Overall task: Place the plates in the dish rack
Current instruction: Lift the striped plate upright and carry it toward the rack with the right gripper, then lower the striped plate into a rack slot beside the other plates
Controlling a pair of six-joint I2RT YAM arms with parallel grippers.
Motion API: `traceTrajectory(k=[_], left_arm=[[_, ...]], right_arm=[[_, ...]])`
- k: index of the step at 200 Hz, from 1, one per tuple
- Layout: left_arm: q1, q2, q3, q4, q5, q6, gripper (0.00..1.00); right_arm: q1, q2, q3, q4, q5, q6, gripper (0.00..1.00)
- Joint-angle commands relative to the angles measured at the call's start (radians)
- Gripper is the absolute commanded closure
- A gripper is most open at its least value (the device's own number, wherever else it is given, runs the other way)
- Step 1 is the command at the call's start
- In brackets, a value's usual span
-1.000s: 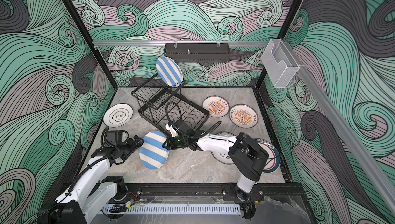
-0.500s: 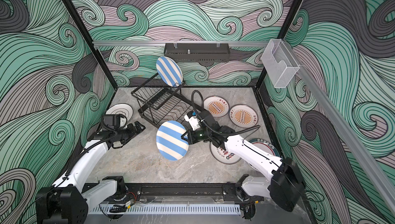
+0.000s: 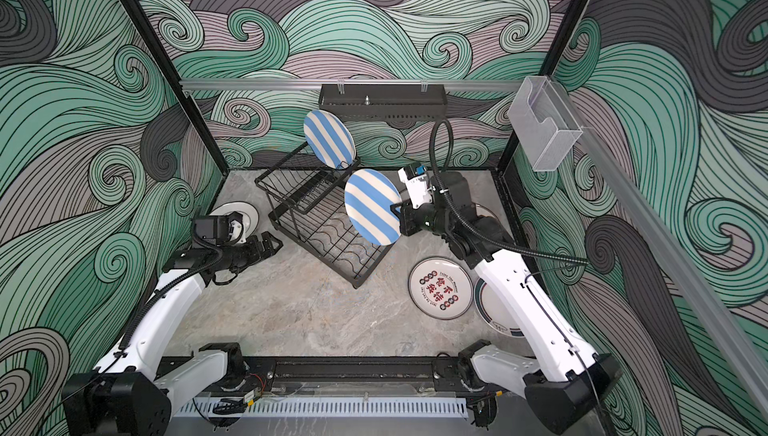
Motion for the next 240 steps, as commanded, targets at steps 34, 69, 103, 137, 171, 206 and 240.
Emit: traceTrajectory(k=[34,69,103,137,171,206,240], left_arm=[[0.001,-0.001,0.012,0.002,0.039,0.028,0.01],[0.001,0.003,0.013,0.002,0.046,0.033,0.01],[0.001,0.0,0.014,-0.001,0.044,0.038,0.01],[0.003,-0.008,0.019,-0.01,0.001,0.035,0.01],[0.003,-0.014,0.017,-0.015,-0.011,0.038,0.01],[0.005,-0.015,0.018,-0.017,-0.016,0.039,0.01],[0.005,-0.017,0.019,-0.021,-0.024,0.042,0.01]], right_arm=[[-0.002,0.137,0.186,0.209,0.029,-0.167,1.0],[-0.003,0.241,0.297,0.331,0.009,-0.192,1.0],[-0.002,0.362,0.403,0.394,0.01,-0.223,1.0],[-0.003,0.44,0.455,0.468,-0.009,-0.186,1.0],[-0.002,0.503,0.509,0.504,-0.04,-0.16,1.0],[0.0,0.576,0.577,0.504,-0.024,-0.161,1.0],[0.001,0.629,0.608,0.519,-0.037,-0.137,1.0]])
